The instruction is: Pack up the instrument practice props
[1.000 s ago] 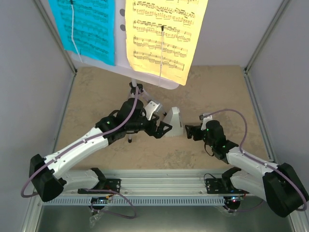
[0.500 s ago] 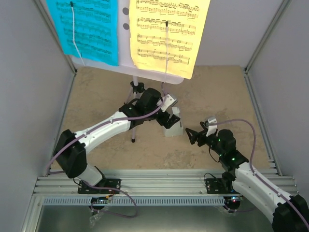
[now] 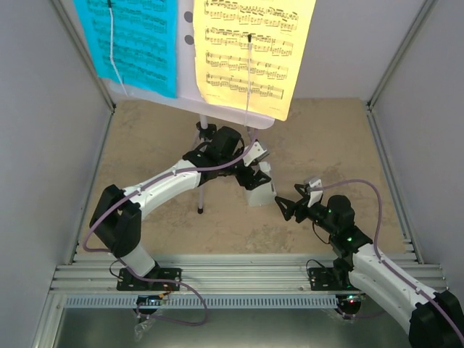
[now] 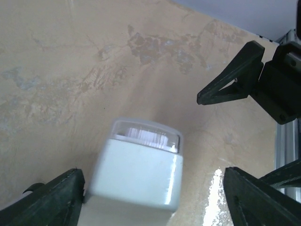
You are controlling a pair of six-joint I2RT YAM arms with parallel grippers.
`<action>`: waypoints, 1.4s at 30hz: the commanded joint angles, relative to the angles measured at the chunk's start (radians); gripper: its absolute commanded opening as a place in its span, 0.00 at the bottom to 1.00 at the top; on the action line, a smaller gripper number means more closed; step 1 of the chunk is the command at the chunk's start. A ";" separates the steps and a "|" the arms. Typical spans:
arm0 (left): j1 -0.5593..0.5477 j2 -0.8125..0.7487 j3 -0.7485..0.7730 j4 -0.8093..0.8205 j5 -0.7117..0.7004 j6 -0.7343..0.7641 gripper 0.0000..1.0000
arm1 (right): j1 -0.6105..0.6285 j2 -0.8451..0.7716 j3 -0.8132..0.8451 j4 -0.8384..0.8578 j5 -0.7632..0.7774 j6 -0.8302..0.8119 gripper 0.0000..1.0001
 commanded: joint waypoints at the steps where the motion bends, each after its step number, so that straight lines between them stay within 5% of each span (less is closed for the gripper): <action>1: -0.002 0.024 0.024 -0.002 0.084 0.035 0.79 | -0.006 -0.008 -0.013 0.036 -0.022 -0.013 0.98; 8: -0.005 0.007 -0.008 -0.006 0.080 0.058 0.60 | -0.006 -0.023 -0.017 0.029 -0.021 -0.012 0.98; 19: -0.030 -0.016 -0.023 -0.080 0.073 0.116 0.46 | 0.006 0.070 -0.011 0.016 -0.085 0.033 0.98; 29: -0.045 -0.022 0.027 -0.226 0.093 0.155 0.41 | 0.094 0.080 -0.018 -0.019 -0.027 0.069 0.98; 42: -0.047 -0.048 0.026 -0.253 0.064 0.166 0.39 | 0.314 0.228 0.023 -0.041 0.251 0.075 0.98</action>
